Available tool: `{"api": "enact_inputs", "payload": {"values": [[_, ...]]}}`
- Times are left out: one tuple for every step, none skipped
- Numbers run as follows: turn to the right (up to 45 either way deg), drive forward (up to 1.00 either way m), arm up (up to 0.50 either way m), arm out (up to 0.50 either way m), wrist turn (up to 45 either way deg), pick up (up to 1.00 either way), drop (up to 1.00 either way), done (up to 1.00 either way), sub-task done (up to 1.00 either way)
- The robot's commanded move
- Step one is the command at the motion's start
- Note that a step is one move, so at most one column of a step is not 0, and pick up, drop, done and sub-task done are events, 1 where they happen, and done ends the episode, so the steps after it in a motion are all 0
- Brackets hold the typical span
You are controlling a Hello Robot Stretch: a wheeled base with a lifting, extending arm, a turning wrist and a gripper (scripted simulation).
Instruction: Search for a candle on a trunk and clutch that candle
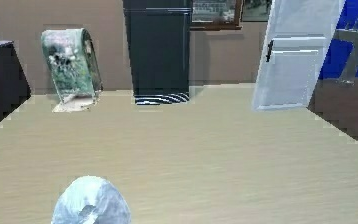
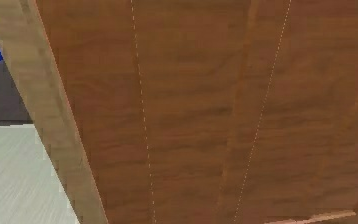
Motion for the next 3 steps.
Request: {"api": "enact_inputs", "payload": {"values": [[0.0,0.45,0.0,0.0,0.0,0.0,0.0,0.0,0.0],[33.0,0.0,0.0,0.0,0.0,0.0,0.0,0.0,0.0],[0.0,0.25,0.0,0.0,0.0,0.0,0.0,0.0,0.0]]}}
